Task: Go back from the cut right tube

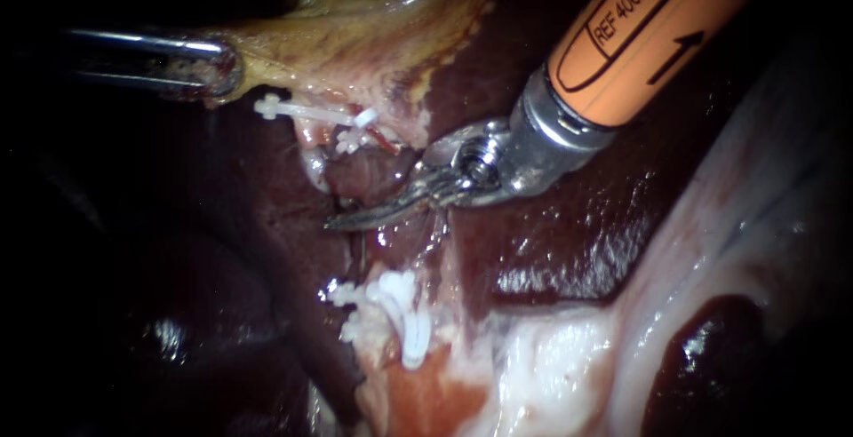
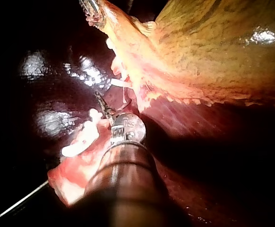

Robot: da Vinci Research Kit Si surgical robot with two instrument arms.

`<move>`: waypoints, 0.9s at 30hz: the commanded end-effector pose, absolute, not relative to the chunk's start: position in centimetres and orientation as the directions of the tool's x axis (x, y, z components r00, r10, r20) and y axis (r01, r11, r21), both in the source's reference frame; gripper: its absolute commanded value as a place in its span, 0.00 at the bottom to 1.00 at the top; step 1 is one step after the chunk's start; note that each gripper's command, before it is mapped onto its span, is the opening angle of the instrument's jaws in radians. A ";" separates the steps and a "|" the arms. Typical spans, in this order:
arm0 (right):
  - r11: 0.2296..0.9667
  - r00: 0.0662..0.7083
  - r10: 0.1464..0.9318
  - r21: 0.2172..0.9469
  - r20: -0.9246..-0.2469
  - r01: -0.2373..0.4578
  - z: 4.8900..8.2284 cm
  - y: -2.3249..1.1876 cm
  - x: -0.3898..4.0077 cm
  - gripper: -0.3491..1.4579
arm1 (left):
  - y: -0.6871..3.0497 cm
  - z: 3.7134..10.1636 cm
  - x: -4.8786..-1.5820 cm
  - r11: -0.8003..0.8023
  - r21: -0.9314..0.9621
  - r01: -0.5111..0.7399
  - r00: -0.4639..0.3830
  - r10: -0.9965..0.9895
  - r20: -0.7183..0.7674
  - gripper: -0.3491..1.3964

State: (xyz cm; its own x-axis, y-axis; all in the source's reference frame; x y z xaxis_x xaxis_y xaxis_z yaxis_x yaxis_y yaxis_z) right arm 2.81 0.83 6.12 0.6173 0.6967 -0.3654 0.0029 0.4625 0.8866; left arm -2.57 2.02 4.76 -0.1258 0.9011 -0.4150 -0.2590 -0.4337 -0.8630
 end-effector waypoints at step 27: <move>0.774 0.492 0.545 0.633 -0.679 0.016 5.82 0.61 2.56 0.99 | 2.04 4.79 -2.56 -0.434 -0.865 -0.253 -0.116 0.901 -0.418 0.00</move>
State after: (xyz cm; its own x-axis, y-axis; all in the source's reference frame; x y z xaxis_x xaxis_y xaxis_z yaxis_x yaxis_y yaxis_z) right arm 2.50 0.56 5.78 0.4897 0.5294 -0.6927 -0.0021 0.7952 0.6063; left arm -2.56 2.05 4.79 -0.1165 0.9011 -0.4177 -0.2536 -0.4336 -0.8647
